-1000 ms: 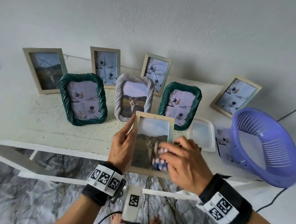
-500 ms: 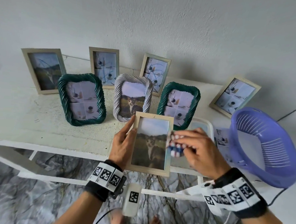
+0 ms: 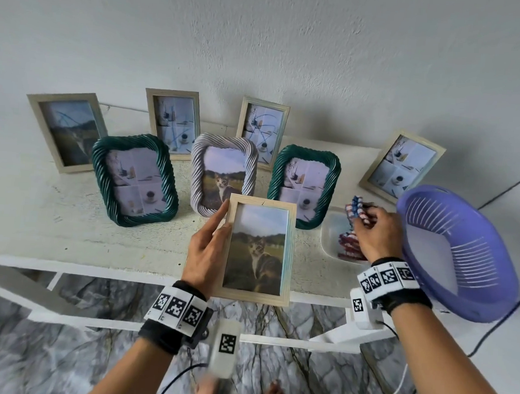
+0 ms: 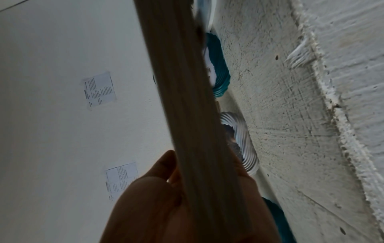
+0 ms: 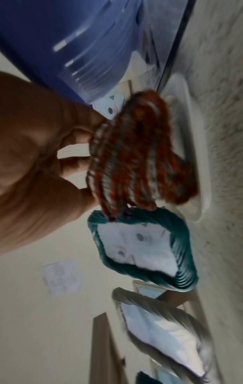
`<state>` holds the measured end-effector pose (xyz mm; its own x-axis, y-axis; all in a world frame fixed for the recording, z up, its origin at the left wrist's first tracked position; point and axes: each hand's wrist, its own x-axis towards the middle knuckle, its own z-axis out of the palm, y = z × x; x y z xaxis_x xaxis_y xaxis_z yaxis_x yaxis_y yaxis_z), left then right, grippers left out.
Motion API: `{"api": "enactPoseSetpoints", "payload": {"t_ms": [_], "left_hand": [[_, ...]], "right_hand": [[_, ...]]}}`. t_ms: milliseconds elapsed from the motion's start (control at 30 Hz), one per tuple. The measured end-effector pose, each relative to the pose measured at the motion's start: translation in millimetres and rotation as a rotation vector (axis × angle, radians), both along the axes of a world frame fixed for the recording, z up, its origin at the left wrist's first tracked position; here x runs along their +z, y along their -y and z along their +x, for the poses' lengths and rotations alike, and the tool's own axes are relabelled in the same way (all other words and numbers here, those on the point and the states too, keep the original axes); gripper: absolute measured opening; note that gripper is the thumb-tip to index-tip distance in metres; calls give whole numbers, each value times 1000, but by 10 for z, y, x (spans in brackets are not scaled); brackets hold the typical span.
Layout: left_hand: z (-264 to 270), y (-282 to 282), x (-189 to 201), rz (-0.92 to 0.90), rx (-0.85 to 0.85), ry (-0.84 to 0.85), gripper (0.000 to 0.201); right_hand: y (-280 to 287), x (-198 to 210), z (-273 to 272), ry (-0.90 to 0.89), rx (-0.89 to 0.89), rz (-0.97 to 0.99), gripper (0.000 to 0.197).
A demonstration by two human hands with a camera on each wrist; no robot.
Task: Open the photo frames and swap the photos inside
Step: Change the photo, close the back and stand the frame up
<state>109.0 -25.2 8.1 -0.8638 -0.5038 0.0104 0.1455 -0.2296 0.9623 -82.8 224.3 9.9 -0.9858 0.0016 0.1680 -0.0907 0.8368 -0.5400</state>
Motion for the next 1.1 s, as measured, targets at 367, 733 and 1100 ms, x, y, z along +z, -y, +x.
{"api": "enactPoseSetpoints", "payload": {"t_ms": [367, 733, 1100], "left_hand": [[20, 14, 7, -71, 14, 20, 43], [73, -66, 138, -23, -3, 30, 44], [99, -117, 221, -403, -323, 302, 130]], "right_hand": [[9, -366, -60, 132, 234, 323, 47], [439, 182, 1124, 400, 589, -555, 47], [659, 380, 1468, 363, 596, -962, 26]]}}
